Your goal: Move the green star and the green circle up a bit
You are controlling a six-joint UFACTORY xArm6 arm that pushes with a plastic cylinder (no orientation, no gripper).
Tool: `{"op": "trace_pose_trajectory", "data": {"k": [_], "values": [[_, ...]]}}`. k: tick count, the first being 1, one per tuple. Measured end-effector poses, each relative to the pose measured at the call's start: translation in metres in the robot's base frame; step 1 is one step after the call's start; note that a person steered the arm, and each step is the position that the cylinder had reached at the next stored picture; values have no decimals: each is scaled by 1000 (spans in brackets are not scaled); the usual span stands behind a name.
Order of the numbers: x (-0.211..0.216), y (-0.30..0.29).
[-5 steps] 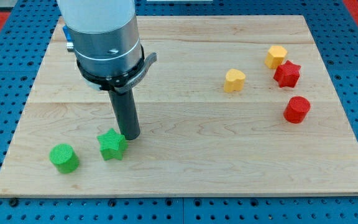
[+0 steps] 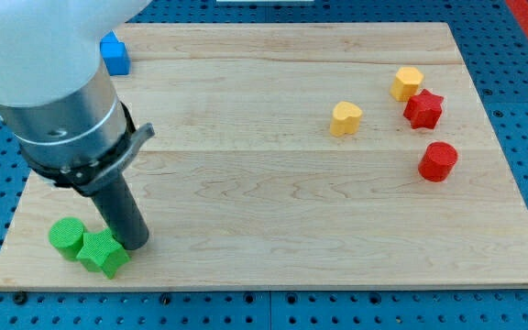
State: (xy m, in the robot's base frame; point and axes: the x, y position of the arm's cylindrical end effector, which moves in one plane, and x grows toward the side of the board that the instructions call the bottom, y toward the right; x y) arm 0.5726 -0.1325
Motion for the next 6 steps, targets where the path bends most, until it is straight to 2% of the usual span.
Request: {"op": "trace_pose_trajectory", "data": {"k": [1,2,4,6], "values": [[20,53],[46,26],[31,-78],[14,-79]]}}
